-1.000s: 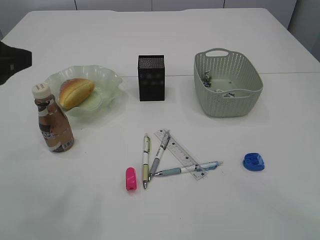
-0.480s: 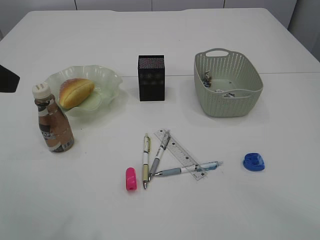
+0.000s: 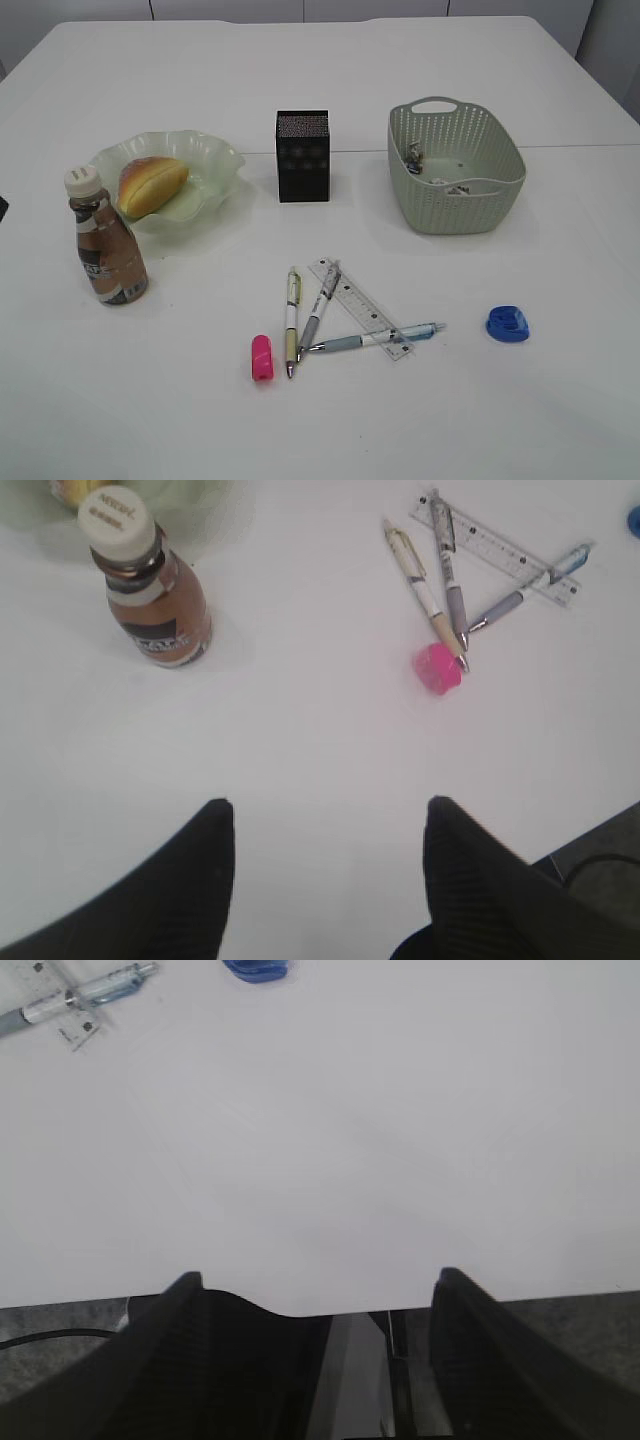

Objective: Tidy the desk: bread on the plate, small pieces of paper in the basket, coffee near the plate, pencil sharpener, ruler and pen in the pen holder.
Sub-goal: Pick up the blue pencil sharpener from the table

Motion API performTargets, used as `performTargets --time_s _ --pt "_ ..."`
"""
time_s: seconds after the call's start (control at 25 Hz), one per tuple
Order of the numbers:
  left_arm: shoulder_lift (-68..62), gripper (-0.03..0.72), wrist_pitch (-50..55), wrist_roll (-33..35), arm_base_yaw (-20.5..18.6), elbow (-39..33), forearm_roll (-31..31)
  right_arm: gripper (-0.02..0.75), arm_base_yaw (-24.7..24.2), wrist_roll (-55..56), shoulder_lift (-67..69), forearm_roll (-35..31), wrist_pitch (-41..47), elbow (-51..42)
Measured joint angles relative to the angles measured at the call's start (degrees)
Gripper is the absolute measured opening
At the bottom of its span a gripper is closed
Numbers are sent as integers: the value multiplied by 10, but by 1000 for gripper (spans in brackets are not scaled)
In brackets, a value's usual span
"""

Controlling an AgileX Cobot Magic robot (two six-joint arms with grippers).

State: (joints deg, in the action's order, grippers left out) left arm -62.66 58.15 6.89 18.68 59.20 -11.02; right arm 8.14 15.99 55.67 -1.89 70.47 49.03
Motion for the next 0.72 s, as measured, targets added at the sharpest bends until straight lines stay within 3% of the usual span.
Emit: performTargets --time_s 0.24,0.72 --pt "0 433 15 -2 0 0 4 536 0 -29 100 -54 -29 49" --pt "0 433 52 -23 0 2 5 536 0 -33 329 -49 -106 113"
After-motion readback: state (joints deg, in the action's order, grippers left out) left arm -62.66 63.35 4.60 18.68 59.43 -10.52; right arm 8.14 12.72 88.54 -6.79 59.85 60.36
